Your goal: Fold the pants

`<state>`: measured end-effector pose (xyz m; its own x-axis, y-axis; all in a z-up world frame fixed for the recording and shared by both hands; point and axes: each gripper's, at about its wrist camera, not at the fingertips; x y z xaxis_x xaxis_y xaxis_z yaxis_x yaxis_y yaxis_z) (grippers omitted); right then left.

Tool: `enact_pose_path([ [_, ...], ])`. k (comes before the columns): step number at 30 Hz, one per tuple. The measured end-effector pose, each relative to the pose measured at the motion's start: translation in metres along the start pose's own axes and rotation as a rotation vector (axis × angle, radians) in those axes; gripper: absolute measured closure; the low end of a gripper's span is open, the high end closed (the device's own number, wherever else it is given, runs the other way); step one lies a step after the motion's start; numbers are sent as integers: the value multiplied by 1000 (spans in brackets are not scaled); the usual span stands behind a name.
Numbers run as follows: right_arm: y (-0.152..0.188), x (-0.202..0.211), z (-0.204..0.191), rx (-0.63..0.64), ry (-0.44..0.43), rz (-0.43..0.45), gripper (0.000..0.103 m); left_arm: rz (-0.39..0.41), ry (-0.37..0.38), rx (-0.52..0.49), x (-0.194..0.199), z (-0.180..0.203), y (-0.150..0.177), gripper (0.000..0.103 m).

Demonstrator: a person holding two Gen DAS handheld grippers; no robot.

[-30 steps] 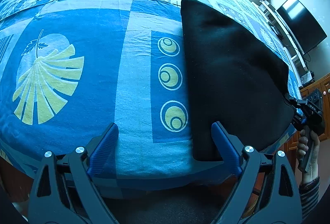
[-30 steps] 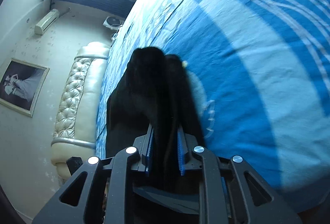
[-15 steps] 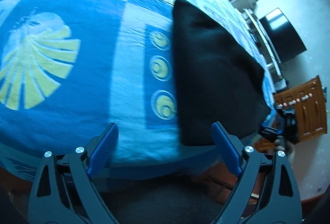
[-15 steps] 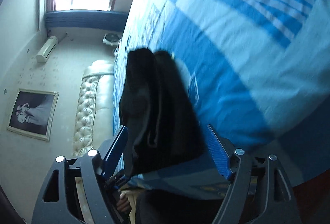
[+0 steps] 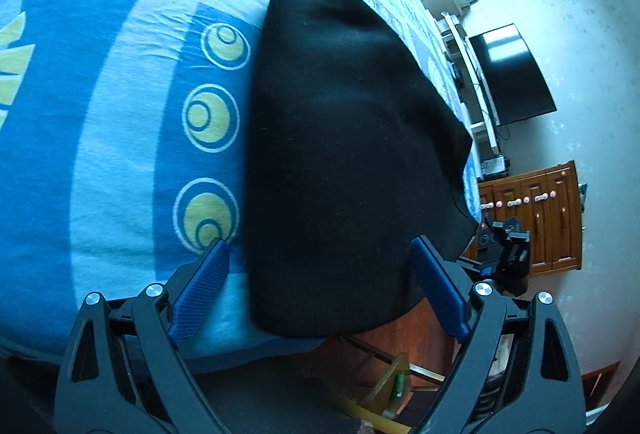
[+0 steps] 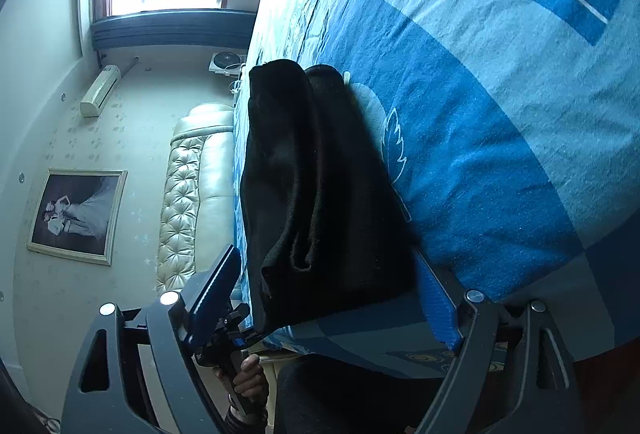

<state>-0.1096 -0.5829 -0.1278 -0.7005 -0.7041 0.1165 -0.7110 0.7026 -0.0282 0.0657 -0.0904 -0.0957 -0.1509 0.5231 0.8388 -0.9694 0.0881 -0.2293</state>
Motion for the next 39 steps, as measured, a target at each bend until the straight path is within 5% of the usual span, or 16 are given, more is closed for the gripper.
enact_pose_path([
  [7,-5,-5,-11,38,41,-42,16,-9,-32,-28,-7,8,-3,29],
  [22,-3,-21,-17,43,120,-71,13,-9,-82,-41,-10,14,-3,32],
  [30,4,-37,-27,144,236,-134,12,-8,-88,-51,-12,16,-4,32],
  [33,7,-36,-25,169,283,-140,25,-8,-93,-55,-12,16,-4,35],
  [35,8,-34,-25,180,301,-148,46,-2,-106,-65,-11,18,-3,41],
  [39,13,-32,-19,173,263,-132,55,31,-144,-97,-6,24,-2,53],
])
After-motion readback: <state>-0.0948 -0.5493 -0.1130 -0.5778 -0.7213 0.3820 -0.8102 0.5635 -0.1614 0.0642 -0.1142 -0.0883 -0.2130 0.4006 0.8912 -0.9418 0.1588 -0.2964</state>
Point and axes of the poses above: each gripper's, at about its wrist camera, not at the fingertips, and x roughly against the way its jaws point, z to its right, y to its underside, and after that the axes turned 15 degrees about -y, right-handed
